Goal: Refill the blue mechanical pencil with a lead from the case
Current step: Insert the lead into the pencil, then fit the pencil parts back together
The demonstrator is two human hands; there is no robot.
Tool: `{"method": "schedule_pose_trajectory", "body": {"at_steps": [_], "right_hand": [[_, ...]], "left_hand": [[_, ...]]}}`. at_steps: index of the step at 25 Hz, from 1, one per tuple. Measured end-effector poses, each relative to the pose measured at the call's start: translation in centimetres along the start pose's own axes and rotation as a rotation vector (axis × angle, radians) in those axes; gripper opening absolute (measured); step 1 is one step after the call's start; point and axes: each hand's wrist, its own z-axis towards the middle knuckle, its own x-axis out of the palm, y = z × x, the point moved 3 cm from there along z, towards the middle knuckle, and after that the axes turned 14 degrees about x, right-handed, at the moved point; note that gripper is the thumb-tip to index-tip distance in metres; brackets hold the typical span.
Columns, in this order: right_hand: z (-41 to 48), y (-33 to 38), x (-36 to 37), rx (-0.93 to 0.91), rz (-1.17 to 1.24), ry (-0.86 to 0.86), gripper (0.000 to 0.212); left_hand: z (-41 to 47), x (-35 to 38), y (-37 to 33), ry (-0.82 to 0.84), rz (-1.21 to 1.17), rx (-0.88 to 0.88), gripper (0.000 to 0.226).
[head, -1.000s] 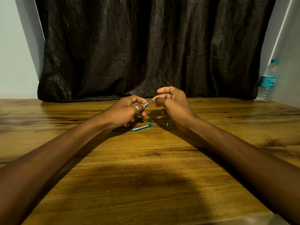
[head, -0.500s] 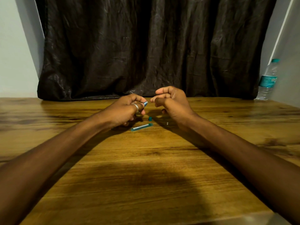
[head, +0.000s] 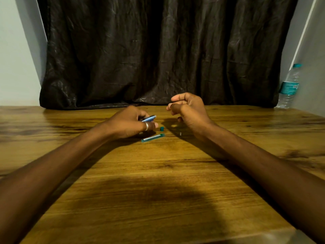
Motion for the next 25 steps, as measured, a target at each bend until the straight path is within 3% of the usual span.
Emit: {"method": "schedule_pose_trajectory", "body": {"at_steps": [7, 18, 25], "right_hand": [[0.8, -0.5, -0.3, -0.031, -0.084, -0.044, 0.015], [1.4, -1.7, 0.3, -0.211, -0.405, -0.084, 0.011], [1.1, -2.0, 0.4, -0.259, -0.551, 0.006, 0.019]], "left_hand": [[-0.5, 0.2, -0.3, 0.169, 0.058, -0.065, 0.028], [-0.5, 0.5, -0.4, 0.155, -0.078, -0.155, 0.009], [-0.3, 0.5, -0.1, 0.176, -0.115, -0.155, 0.017]]}}
